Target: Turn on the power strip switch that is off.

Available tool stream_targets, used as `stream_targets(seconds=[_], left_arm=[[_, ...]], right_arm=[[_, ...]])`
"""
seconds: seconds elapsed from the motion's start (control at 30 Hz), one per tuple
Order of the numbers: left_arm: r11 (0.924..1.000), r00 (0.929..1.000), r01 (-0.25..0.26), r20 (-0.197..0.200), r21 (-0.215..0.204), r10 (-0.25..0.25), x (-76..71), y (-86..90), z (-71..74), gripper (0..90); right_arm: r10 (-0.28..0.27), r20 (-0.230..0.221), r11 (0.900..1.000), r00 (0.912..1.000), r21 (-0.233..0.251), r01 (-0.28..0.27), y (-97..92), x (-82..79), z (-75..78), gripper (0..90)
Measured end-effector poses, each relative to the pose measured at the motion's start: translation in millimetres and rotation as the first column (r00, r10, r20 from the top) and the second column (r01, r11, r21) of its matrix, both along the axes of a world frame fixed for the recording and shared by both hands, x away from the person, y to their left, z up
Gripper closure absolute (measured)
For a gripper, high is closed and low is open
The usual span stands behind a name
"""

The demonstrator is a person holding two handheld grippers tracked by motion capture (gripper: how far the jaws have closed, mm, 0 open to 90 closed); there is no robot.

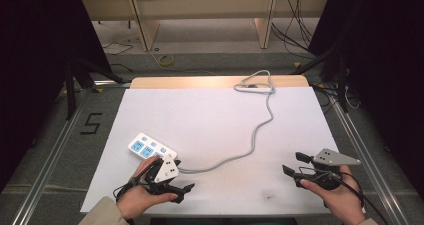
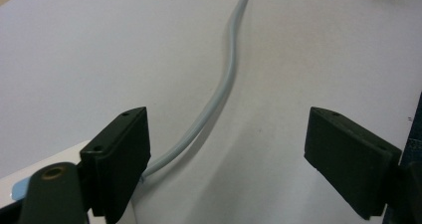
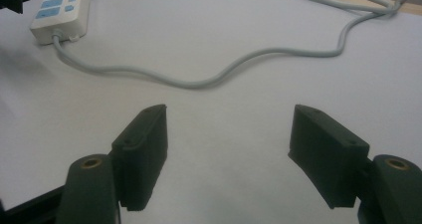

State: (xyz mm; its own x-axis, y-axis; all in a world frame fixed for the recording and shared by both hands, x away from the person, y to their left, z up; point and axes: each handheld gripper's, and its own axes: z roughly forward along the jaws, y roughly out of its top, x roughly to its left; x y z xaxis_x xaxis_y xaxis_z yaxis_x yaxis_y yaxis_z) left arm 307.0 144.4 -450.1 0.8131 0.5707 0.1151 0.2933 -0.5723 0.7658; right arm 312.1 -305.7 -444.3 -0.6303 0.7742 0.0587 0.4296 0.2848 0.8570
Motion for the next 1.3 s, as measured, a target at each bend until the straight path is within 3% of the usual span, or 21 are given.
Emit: stream_targets(seconds=[0.17, 0.27, 0.4, 0.47, 0.6, 0.77, 1.0, 1.3], left_arm=[[0.9998, 0.9998, -0.022, 0.000, 0.002, 0.022, 0.2, 2.0, 1.1, 21.3], [0.9992, 0.9993, -0.037, 0.001, -0.011, 0.037, -0.6, 2.6, 2.9, 29.4], [0.9967, 0.9968, -0.079, 0.005, -0.020, 0.079, 0.4, 6.9, 6.5, 57.3], [0.9963, 0.9961, -0.086, 0.019, -0.004, 0.086, 0.6, 9.3, 7.3, 71.0], [0.9959, 0.9957, -0.090, 0.022, 0.009, 0.090, 1.5, 11.5, 9.7, 88.3], [0.9948, 0.9948, -0.102, 0.003, 0.011, 0.101, 2.3, 12.5, 11.7, 89.4], [0.9915, 0.9915, -0.130, 0.002, -0.007, 0.130, 9.3, 16.2, 15.6, 89.5], [0.9889, 0.9889, -0.148, -0.003, 0.000, 0.148, 12.9, 18.5, 18.3, 89.6]], right_arm=[[-0.001, -0.002, 1.0000, 1.0000, 0.000, 0.001, 0.7, -0.3, 0.0, 31.8], [-0.001, -0.005, 1.0000, 1.0000, -0.001, 0.001, 1.3, -0.8, 0.1, 31.9], [0.000, -0.004, 1.0000, 1.0000, -0.001, 0.000, 1.7, -0.8, 0.3, 32.0], [0.000, -0.005, 1.0000, 1.0000, 0.000, 0.000, 1.8, -1.0, 0.2, 32.0], [0.004, -0.006, 1.0000, 1.0000, -0.005, -0.004, 2.2, -0.5, -0.1, 32.0], [0.005, -0.006, 1.0000, 1.0000, -0.006, -0.005, 2.9, -0.9, 0.2, 32.0], [0.007, -0.005, 0.9999, 1.0000, -0.009, -0.007, 3.3, -0.4, -0.2, 32.0], [0.005, -0.007, 0.9999, 1.0000, -0.010, -0.005, 3.8, -0.6, -0.2, 32.0]])
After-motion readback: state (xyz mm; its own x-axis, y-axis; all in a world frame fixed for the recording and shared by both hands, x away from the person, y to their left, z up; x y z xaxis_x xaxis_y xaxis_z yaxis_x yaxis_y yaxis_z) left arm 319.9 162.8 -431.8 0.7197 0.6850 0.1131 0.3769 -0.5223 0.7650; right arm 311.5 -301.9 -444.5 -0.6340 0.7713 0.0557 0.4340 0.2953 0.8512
